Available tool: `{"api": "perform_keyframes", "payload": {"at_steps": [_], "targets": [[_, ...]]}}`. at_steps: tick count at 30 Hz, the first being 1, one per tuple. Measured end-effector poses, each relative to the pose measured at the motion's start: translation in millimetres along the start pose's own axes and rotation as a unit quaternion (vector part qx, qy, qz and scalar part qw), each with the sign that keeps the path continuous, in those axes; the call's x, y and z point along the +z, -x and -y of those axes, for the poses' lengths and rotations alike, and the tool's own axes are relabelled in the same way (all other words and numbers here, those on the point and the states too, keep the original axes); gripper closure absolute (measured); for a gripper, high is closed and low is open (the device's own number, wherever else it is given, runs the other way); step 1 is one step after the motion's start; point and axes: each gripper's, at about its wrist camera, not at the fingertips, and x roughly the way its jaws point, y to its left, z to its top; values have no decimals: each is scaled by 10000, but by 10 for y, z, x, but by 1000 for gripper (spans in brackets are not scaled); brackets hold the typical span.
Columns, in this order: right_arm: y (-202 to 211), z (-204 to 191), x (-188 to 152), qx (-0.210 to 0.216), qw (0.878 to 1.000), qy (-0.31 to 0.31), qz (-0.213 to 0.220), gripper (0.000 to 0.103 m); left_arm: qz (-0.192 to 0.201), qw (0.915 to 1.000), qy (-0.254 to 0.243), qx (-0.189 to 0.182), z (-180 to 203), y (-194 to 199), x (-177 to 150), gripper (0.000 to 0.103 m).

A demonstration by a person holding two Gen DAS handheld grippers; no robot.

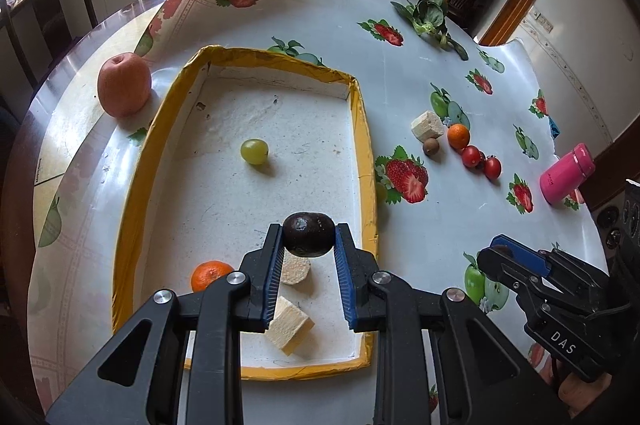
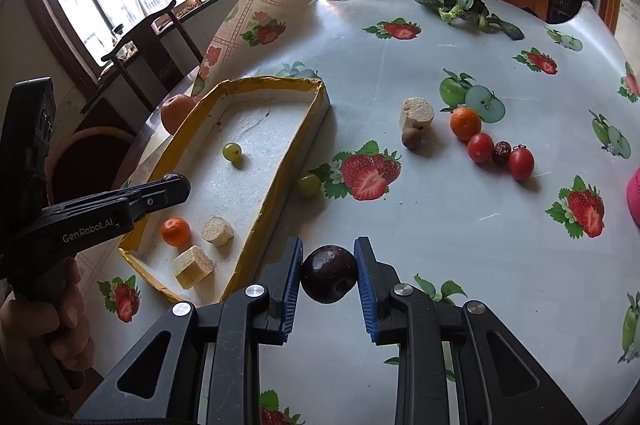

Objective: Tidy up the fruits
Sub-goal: 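Carry both dark plums with both tools over the tray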

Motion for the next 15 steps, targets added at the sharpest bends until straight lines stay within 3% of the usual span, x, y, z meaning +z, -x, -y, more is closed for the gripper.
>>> {"api": "perform_keyframes", "payload": {"at_steps": [15], "targets": [[-432,-698,282,371,9972,618,-175,76,-40,9989,411,229,-555,-88,92,80]]}}
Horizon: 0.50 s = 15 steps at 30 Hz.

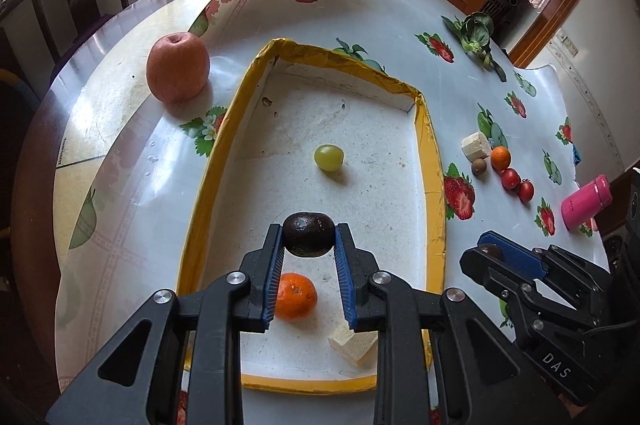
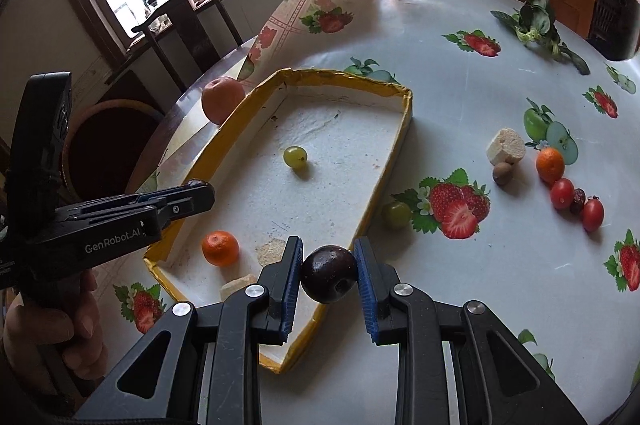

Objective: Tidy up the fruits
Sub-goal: 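Carry both dark plums with both tools over the tray, then open both tools to drop the dark plums into the tray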

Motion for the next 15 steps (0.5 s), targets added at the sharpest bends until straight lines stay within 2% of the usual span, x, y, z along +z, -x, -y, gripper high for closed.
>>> {"api": "perform_keyframes", "payload": {"at_steps": [8,15], "targets": [[-579,-296,255,27,9978,558,-363,76,-170,9998,10,136,-28,-323,172,80],[-977,-307,253,-60,9948,738,-694,76,-458,9983,-121,337,-19,-599,138,80]]}}
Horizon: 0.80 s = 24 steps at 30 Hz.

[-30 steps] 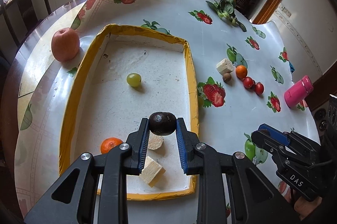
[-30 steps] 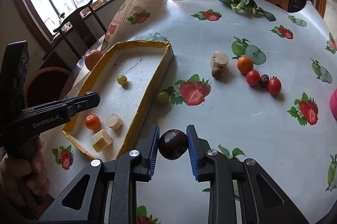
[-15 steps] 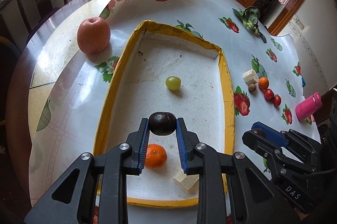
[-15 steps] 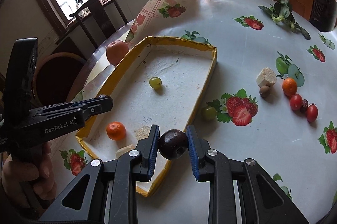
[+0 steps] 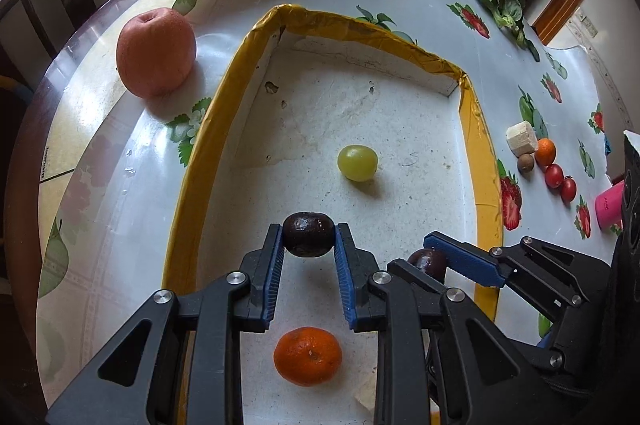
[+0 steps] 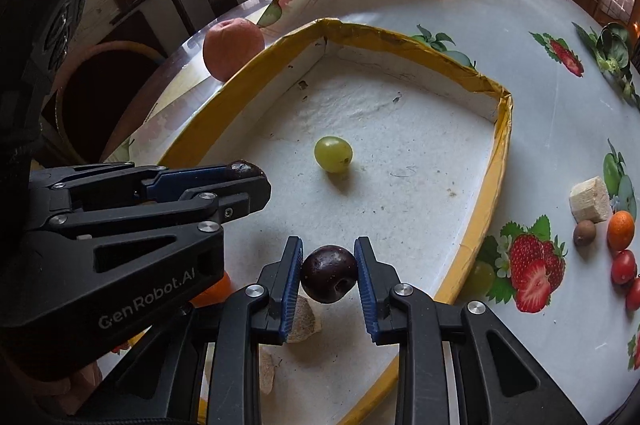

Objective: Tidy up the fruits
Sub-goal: 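Open both tools to drop the dark plums into the tray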

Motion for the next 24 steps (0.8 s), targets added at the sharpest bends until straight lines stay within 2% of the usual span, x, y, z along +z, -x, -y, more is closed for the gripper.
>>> {"api": "perform_keyframes", "payload": {"at_steps": [3,6,7,8,10,12,24], "targets": [[-104,32,-44,-3,9999,-41,-124,73,-188,9998,63,18,-30,-96,-33,80],[-103,43,-70,10,10000,-32,-75,71,-184,9997,164,-31,-67,-83,-33,75],[-94,41,-72,62,9999,-46,-96,64,-168,9997,194,-18,-78,-65,-29,70],[-80,43,-76,106,9999,-64,-84,60,-130,9997,222,-62,-86,-36,-26,68],[-29,48,-90,103,9999,-88,-6,51,-28,9997,244,-54,-91,42,-22,56],[29,68,-113,117,9999,-117,43,51,97,9997,229,-7,-88,130,-27,53],[689,300,-359,115,9962,-639,574,51,335,9989,230,-219,10,449,-83,53]]}}
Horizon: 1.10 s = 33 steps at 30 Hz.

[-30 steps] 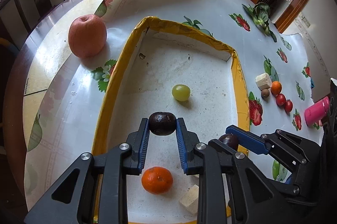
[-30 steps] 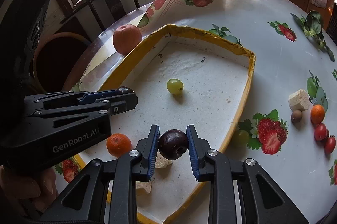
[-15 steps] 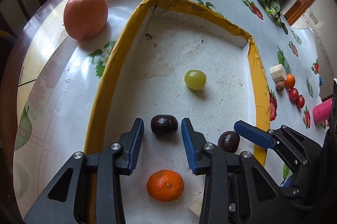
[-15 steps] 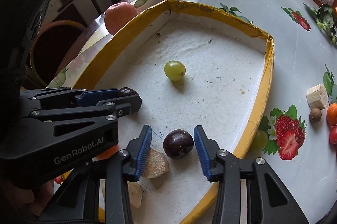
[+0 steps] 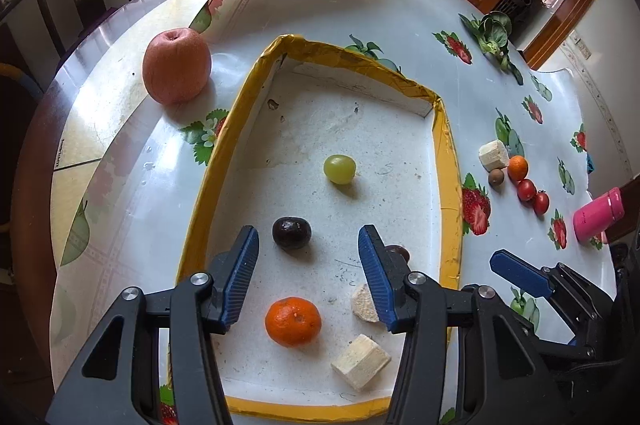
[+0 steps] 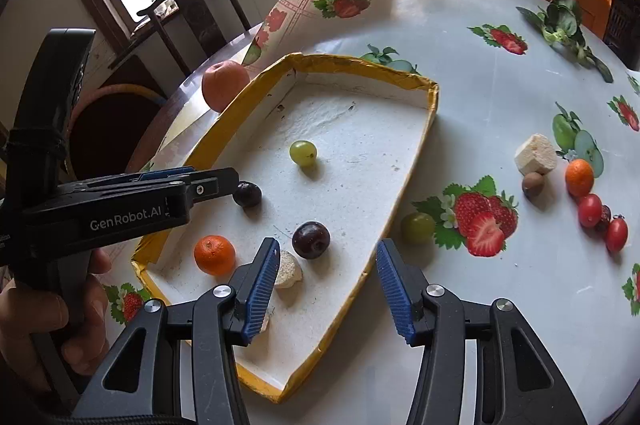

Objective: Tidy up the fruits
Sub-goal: 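Open both tools to drop the dark plums into the tray, then withdraw both open tools from the tray back toward the fruits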

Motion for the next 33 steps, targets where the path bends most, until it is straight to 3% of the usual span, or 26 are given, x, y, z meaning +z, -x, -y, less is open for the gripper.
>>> {"api": "perform_keyframes", "payload": {"at_steps": [11,33], "targets": [[480,488,-336,-361,9974,-602,187,51,35,9987,-434,-269,500,108,-83,53],[838,1252,-775,-846,9868,-1351,274,51,-186,9903,-1206,-668,1478,-16,-185,53]]}}
